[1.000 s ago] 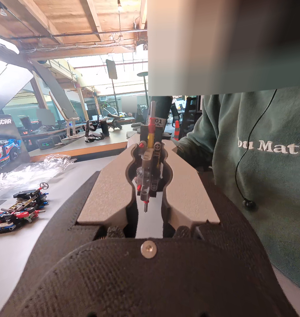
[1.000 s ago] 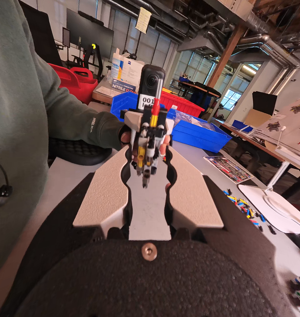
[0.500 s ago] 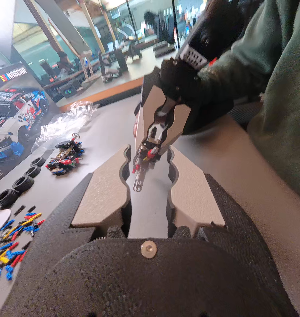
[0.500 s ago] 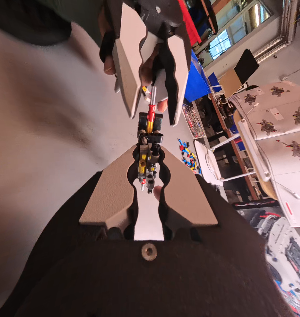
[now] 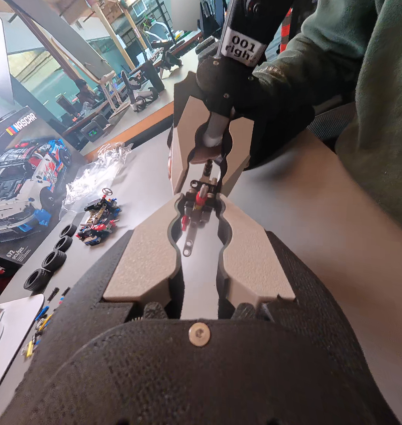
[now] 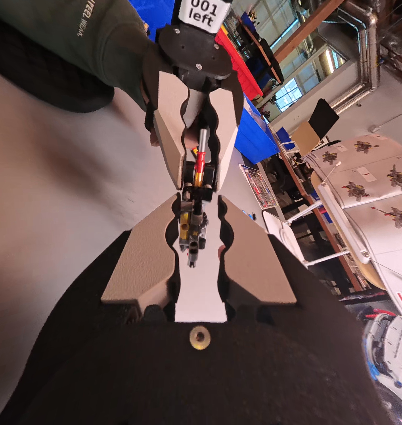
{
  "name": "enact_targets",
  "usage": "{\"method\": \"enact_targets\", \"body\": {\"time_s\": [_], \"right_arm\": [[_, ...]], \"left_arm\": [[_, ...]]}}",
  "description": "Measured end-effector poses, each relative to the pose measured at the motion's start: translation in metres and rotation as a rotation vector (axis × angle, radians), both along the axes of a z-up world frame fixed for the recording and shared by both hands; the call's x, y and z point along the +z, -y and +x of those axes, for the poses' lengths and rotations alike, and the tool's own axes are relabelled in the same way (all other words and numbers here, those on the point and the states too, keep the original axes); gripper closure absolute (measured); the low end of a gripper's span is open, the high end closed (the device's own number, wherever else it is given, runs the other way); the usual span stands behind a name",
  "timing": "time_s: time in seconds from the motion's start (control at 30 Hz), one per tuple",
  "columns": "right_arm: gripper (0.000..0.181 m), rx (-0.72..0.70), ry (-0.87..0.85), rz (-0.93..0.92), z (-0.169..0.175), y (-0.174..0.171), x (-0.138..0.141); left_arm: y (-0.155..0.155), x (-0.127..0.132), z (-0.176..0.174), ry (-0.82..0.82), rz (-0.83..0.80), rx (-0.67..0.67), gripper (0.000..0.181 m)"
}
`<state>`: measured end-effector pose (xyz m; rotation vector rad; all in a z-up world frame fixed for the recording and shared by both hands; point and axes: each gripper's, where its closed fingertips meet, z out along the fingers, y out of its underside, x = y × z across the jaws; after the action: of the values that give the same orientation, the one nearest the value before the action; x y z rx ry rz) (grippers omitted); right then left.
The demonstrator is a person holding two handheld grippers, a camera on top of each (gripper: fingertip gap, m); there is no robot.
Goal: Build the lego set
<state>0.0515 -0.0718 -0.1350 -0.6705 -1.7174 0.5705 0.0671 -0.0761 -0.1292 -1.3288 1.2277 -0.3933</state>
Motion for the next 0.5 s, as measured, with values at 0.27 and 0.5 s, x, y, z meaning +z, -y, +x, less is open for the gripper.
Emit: {"method": "enact_targets", "body": {"time_s": [0.27, 0.5], "right_arm": [[0.158, 0.051, -0.025, -0.16, 0.002, 0.007, 0.01], [0.158, 0.084, -0.02, -0.257, 0.002, 0.007, 0.009]], "left_arm": [[0.003, 0.011, 0.003, 0.092, -0.037, -0.025, 0.158], [0.001, 0.01, 0.0, 0.119, -0.087, -0.007, 0.149]]}}
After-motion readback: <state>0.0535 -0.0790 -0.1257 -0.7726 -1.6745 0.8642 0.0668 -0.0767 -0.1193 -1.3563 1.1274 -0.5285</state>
